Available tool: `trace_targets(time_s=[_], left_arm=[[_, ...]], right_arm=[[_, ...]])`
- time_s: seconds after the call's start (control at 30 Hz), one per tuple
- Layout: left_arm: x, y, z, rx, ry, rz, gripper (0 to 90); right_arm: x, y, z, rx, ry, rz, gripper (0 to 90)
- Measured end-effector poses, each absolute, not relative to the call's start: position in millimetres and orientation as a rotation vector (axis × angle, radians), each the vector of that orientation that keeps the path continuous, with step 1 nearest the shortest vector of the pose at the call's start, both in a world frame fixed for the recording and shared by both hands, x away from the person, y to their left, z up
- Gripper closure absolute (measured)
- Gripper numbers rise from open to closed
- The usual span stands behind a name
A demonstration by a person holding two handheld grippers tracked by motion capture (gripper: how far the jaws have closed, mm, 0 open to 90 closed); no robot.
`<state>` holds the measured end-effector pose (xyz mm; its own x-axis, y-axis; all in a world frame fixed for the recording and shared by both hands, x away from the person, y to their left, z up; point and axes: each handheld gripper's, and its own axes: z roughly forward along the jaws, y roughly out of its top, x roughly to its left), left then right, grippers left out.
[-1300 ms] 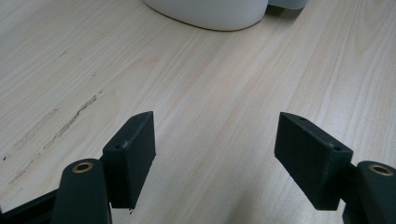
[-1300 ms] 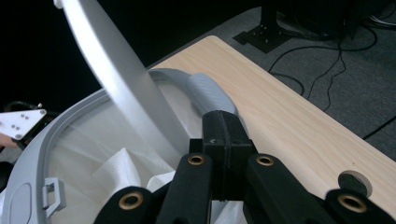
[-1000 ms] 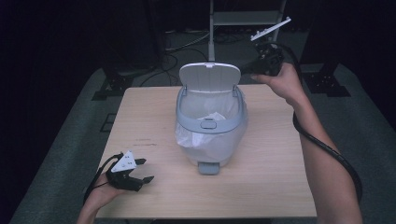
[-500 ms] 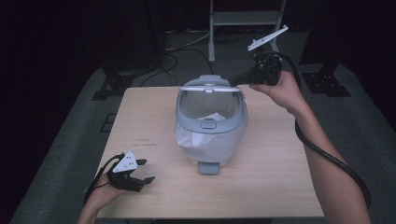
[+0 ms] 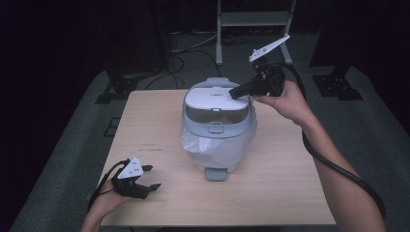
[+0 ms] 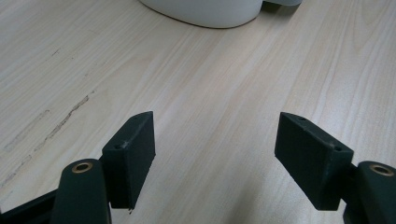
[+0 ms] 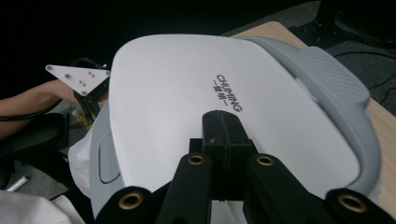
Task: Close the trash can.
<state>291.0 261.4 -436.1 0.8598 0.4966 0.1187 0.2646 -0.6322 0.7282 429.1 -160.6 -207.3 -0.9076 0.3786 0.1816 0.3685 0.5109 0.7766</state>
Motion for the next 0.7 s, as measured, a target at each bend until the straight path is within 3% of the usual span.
trace_targets(time_s=[0.7], left_arm=[[292,261,-437,2.285,0.552,0.398,27.2]], right_arm=[[408,-132,-215,0.54,2.809,1.362,89.7]])
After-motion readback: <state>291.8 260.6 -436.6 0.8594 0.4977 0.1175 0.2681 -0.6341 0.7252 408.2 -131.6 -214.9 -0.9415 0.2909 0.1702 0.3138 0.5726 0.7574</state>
